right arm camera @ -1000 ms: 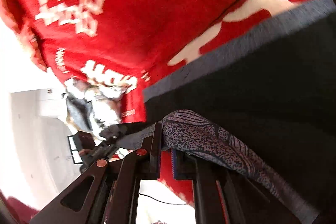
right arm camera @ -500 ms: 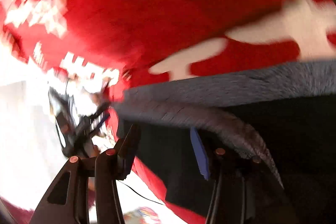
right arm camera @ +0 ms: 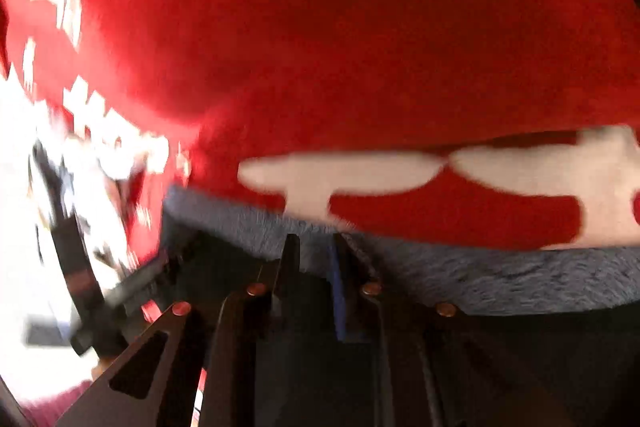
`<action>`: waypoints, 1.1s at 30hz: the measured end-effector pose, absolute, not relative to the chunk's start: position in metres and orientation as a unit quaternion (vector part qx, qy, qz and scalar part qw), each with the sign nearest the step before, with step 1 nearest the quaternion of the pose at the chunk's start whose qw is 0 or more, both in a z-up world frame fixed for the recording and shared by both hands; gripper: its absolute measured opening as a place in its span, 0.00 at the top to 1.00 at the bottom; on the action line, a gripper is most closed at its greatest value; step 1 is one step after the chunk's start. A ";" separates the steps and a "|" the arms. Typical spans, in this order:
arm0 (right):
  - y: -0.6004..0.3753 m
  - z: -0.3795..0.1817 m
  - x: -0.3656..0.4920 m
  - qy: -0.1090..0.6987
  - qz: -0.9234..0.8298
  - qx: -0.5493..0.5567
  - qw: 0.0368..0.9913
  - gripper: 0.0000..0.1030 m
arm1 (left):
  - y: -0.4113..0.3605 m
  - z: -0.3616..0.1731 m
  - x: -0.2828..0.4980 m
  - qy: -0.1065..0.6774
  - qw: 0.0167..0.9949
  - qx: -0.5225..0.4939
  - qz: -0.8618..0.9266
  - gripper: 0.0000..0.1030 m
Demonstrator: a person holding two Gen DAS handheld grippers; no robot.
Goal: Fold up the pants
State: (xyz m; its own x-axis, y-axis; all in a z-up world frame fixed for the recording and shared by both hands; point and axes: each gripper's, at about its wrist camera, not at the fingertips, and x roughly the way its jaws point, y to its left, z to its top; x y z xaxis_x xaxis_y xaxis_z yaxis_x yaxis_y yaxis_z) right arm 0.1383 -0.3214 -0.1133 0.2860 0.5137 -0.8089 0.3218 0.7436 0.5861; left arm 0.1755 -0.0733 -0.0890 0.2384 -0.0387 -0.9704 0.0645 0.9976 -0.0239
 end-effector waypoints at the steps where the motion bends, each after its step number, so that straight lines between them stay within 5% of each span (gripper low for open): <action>1: -0.329 -0.109 0.135 0.590 0.058 0.358 0.722 0.79 | -0.074 -0.082 0.170 0.615 0.787 0.018 -0.037 0.20; 4: -0.350 -0.086 0.112 0.572 0.068 0.381 0.724 0.71 | -0.087 -0.067 0.147 0.616 0.783 0.049 -0.072 0.20; 6: -0.362 -0.074 0.088 0.568 0.073 0.392 0.720 0.54 | -0.106 -0.061 0.129 0.620 0.774 0.071 -0.108 0.20; 25: -0.440 -0.042 -0.306 0.489 -0.211 0.527 0.662 0.53 | -0.291 -0.042 -0.044 0.642 0.646 0.098 -0.402 0.20; 33: -0.447 -0.074 -0.383 0.485 -0.259 0.556 0.623 0.53 | -0.311 -0.061 -0.066 0.663 0.616 0.089 -0.417 0.20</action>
